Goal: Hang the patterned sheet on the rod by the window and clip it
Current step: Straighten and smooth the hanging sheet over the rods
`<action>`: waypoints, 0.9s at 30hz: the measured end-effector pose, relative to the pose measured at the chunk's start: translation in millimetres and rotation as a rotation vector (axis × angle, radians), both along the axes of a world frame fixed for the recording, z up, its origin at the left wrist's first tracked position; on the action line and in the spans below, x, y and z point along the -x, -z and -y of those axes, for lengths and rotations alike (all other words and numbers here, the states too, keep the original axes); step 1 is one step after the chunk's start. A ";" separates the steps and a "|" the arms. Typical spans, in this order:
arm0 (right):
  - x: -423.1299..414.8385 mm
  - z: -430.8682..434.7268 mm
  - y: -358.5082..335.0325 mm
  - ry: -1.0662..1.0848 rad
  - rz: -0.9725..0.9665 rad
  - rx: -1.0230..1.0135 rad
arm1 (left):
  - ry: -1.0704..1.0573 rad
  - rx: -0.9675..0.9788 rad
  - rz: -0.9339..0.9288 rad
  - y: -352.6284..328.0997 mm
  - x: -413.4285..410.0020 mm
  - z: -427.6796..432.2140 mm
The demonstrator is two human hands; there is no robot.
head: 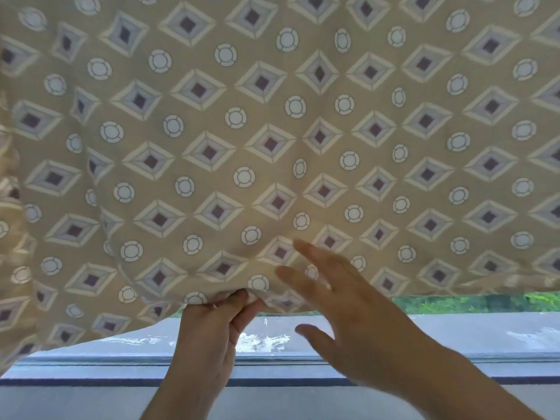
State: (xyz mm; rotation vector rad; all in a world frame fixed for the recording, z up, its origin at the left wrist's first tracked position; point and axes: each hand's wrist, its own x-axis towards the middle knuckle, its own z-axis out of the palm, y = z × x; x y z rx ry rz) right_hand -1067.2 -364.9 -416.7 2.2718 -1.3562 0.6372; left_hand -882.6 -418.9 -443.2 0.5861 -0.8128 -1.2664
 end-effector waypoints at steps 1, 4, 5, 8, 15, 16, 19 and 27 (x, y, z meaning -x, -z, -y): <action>-2.5 10.5 -3.1 -0.056 -0.143 0.153 | 0.017 0.008 -0.011 -1.1 0.9 -2.1; 2.2 43.9 -22.5 -0.179 -0.273 0.307 | 0.047 0.061 -0.017 -4.4 3.0 -7.3; 1.8 50.5 -29.7 -0.214 -0.307 0.307 | 0.064 0.072 -0.035 -5.9 3.2 -9.1; -2.6 54.4 -48.0 -0.284 -0.264 0.228 | 0.156 0.062 -0.134 -7.3 0.7 -11.5; -22.5 44.9 -124.1 -0.215 0.149 -0.064 | 0.138 -0.018 -0.050 0.0 3.2 4.6; -25.6 47.2 -131.2 -0.196 0.123 -0.065 | 0.090 -0.045 -0.018 -1.2 4.3 9.0; -35.2 53.3 -135.5 -0.172 0.043 -0.030 | -0.086 -0.110 0.110 -2.2 10.7 19.6; -52.7 68.7 -129.1 -0.277 0.015 0.264 | -0.305 0.013 0.459 25.2 16.3 21.5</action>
